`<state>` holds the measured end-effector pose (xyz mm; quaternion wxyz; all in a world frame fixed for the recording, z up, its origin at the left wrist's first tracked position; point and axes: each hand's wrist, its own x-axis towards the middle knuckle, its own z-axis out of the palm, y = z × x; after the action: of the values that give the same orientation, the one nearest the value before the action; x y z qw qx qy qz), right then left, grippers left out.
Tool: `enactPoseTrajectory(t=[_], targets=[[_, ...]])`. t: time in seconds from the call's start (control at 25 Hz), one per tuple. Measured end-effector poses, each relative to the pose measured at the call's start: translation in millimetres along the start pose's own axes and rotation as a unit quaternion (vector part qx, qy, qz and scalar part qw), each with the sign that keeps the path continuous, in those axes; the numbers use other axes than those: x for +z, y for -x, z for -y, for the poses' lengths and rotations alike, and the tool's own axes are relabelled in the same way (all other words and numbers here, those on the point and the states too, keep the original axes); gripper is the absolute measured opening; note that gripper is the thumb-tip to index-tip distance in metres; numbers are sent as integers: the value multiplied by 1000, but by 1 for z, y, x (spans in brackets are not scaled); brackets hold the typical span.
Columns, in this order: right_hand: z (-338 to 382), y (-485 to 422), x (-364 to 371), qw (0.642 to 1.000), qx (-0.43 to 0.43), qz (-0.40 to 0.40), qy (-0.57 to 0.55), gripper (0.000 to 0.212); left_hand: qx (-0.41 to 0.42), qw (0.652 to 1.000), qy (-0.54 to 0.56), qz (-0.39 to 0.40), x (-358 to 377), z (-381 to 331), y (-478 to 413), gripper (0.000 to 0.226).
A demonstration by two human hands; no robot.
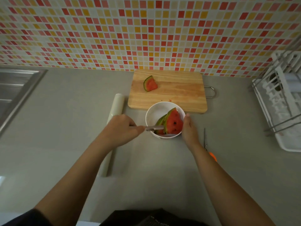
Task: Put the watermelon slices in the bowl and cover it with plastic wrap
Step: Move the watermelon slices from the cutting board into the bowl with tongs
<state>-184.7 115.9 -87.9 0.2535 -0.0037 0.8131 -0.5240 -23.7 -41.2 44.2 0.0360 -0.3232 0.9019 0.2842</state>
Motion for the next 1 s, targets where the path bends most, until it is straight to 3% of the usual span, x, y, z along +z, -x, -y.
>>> enactPoseTrajectory(t=[0.2,0.48,0.6,0.76,0.88,1.0], targets=[[-3,-2,-1,1000,-11,2,3,68,0,993,39,-113,2,5,-49,45],[-3,-6,0,1000,19,-1,24,74,-190,940,240,-149,39,13,-131,49],[-3,-7,1,999,33,-11,17,72,-174,940,260,-139,49,10,-147,35],[-3,-6,0,999,30,-11,8,68,-158,934,265,-182,50,14,-144,29],[-2,-4,1,1000,23,-11,3,65,-77,935,262,-227,38,19,-116,26],[-1,-3,0,1000,19,-15,-1,67,5,945,238,-223,31,29,-73,22]])
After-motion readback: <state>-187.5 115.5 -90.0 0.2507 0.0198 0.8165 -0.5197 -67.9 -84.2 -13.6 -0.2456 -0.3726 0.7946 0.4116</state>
